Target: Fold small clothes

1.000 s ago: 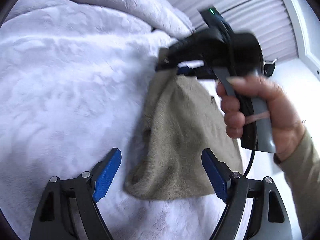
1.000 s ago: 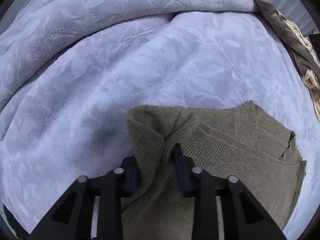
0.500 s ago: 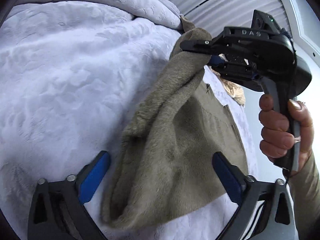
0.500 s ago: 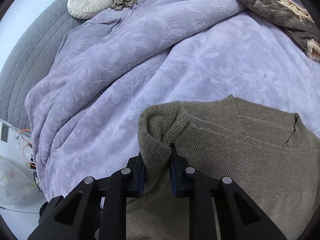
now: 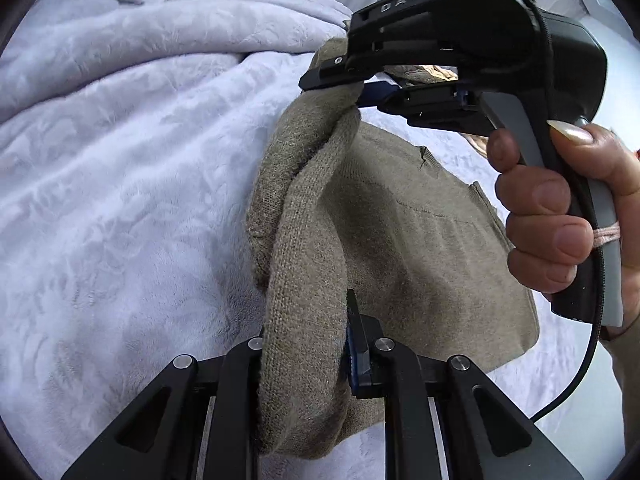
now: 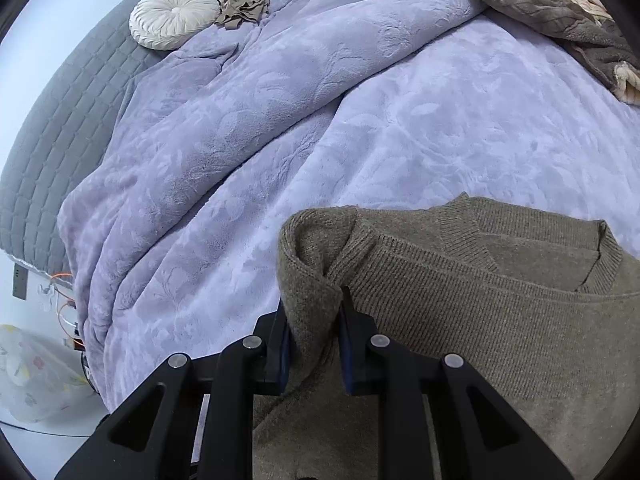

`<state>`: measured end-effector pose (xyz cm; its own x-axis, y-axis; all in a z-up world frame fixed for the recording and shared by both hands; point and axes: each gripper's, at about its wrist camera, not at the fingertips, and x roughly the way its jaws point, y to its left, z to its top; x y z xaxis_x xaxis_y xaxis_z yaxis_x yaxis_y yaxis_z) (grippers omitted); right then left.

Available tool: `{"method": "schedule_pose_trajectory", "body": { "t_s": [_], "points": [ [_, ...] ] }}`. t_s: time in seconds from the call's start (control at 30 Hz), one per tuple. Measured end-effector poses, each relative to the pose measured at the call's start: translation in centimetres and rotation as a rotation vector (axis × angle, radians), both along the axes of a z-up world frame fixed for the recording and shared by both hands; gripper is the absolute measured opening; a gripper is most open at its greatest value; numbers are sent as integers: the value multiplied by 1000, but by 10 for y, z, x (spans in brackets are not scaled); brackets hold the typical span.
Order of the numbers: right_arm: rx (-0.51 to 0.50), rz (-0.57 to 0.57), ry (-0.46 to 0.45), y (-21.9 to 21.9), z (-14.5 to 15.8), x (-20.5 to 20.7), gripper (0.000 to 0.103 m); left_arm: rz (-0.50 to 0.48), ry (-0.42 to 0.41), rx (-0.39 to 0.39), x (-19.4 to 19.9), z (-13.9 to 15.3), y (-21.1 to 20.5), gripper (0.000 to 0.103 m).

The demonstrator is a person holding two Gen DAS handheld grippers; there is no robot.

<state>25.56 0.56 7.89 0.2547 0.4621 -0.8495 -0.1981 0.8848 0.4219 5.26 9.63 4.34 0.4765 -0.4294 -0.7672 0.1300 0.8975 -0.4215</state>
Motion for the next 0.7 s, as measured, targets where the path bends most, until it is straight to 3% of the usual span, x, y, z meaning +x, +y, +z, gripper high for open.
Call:
{"method": "schedule_pose_trajectory", "body": {
  "t_s": [0.27, 0.7],
  "points": [
    [-11, -11, -5, -16, 14, 0, 21, -5, -19, 63, 3, 27, -20, 20],
    [116, -60, -17, -75, 39, -4, 20, -61, -49, 169, 4, 70, -85, 19]
  ]
}}
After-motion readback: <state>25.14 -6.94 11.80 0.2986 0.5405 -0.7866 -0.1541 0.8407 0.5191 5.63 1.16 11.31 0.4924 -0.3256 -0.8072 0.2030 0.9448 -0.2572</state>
